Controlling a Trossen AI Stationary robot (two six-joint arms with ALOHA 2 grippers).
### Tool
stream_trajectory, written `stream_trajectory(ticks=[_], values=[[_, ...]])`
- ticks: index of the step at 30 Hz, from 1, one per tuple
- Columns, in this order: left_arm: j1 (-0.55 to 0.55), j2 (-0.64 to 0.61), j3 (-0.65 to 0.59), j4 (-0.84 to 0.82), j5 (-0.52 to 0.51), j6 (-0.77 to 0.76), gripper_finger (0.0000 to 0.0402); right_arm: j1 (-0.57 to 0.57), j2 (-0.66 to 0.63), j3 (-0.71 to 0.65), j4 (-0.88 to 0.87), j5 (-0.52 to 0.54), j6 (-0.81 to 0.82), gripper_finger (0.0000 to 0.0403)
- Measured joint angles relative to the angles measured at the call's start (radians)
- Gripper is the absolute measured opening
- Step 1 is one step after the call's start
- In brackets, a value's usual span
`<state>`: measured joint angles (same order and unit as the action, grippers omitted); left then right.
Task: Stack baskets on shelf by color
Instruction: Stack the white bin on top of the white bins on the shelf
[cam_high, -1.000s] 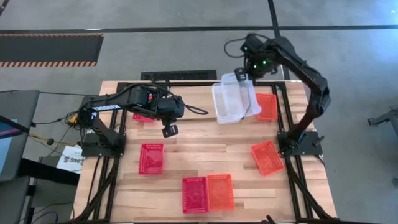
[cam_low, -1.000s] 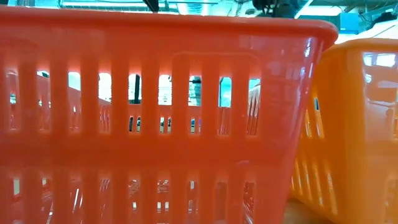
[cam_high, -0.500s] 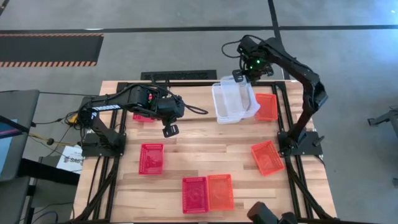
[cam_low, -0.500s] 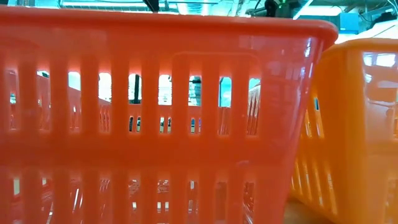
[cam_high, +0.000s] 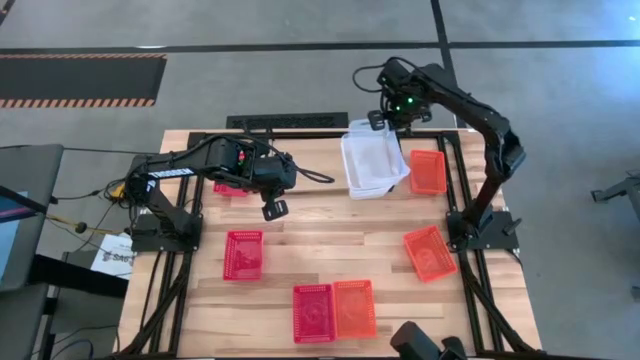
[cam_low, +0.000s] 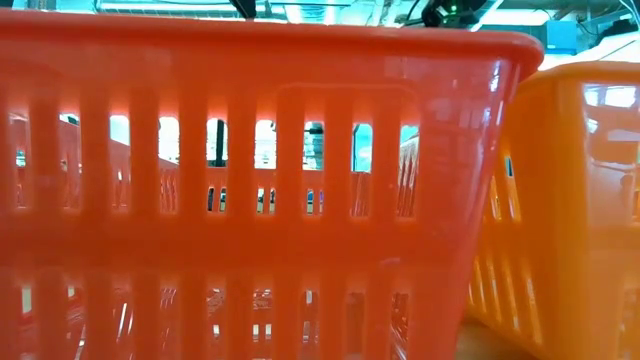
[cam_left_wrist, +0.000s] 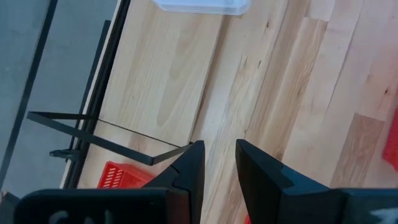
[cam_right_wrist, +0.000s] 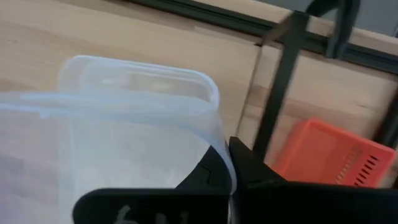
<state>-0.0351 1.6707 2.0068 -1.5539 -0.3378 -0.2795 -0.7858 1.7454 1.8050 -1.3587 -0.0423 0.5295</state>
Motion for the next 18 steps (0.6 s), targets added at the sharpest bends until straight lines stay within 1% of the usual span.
stream_trajectory(ticks=[7,14,18], values=[[0.000,0.000,0.000,0.000,0.000,-0.014,0.0080,0.024,0.042,0.002,0.081,-0.023,0.000,0.0001],[0.000,0.000,0.000,0.000,0.002,-0.022,0.0080,0.016,0.099,0.001,0.059,-0.053,-0.019,0.0001],[0.000,0.000,0.000,0.000,0.013,-0.023,0.0080,0.017,0.110,0.001,0.063,-0.066,-0.034,0.0001]])
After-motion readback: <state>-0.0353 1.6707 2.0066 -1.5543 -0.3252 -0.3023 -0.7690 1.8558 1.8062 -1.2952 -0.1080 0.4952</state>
